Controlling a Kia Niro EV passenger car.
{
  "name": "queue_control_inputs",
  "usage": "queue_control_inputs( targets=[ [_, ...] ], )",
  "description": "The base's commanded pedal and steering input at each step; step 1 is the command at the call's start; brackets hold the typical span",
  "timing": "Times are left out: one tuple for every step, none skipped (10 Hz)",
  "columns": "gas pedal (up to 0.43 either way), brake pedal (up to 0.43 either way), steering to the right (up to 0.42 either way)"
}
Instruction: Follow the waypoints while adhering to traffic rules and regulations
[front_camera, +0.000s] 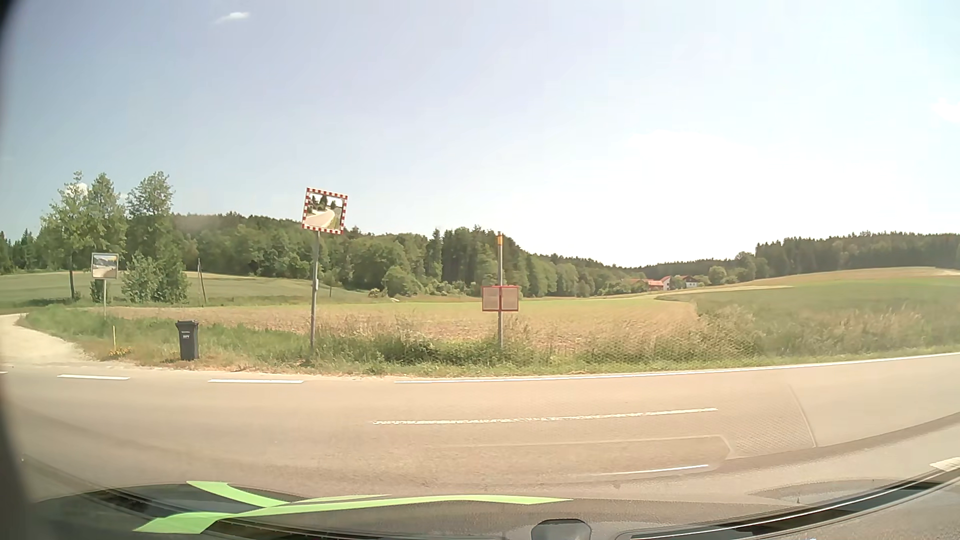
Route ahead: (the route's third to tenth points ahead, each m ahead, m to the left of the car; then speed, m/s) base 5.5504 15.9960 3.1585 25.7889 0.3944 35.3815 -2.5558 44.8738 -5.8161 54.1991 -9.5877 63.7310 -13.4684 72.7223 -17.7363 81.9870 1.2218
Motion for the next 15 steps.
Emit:
queue_control_inputs(
  targets=[
    [0.0,0.104,-0.619],
    [0.0,0.104,-0.619],
    [0.0,0.104,-0.619],
    [0.0,0.104,-0.619],
    [0.0,0.079,-0.619],
    [0.0,0.067,-0.619],
    [0.0,0.079,-0.619],
    [0.0,0.11,-0.619],
    [0.0,0.159,-0.62],
    [0.0,0.183,-0.622],
    [0.0,0.177,-0.623],
    [0.0,0.165,-0.624],
    [0.0,0.152,-0.625],
    [0.0,0.152,-0.626],
    [0.0,0.159,-0.628]
  ],
)
